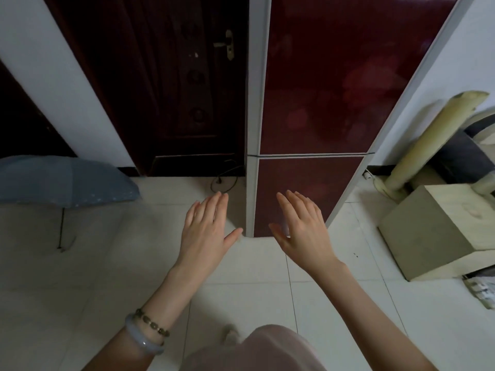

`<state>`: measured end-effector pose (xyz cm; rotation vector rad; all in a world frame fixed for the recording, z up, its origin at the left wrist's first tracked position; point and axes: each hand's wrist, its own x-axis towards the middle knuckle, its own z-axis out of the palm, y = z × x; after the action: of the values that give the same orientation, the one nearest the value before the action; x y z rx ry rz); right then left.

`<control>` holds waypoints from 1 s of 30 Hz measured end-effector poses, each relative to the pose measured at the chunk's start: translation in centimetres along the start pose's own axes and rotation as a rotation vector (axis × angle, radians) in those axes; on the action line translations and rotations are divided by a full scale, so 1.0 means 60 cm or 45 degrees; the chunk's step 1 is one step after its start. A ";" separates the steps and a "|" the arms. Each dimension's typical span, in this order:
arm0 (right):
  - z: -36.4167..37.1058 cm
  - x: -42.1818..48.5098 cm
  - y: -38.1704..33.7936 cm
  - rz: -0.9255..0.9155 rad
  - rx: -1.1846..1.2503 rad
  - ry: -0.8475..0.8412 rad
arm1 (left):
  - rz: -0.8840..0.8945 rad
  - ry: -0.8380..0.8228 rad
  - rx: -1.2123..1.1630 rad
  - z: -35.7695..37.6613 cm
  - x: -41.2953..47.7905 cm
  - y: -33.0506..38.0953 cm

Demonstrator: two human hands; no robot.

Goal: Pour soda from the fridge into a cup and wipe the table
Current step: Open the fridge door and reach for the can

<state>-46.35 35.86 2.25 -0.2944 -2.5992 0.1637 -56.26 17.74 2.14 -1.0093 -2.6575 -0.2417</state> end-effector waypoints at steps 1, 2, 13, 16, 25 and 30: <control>0.009 0.019 0.001 0.004 -0.012 0.007 | 0.019 -0.004 0.000 0.007 0.021 -0.012; 0.018 0.036 0.001 0.009 -0.020 0.007 | 0.033 -0.007 -0.004 0.014 0.039 -0.021; 0.074 0.134 0.026 0.036 -0.066 -0.078 | 0.090 0.030 -0.022 0.046 0.157 -0.063; 0.076 0.150 0.033 0.029 -0.057 -0.068 | 0.071 0.030 -0.034 0.047 0.174 -0.064; 0.059 0.231 0.091 -0.075 -0.122 0.042 | 0.066 0.050 -0.230 0.048 0.272 -0.051; 0.020 0.341 0.120 -0.198 -0.209 0.159 | 0.135 0.170 -0.137 0.015 0.383 -0.062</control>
<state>-62.95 47.69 9.82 -0.1529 -2.5023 -0.1193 -75.34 29.50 8.53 -1.1217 -2.4854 -0.4179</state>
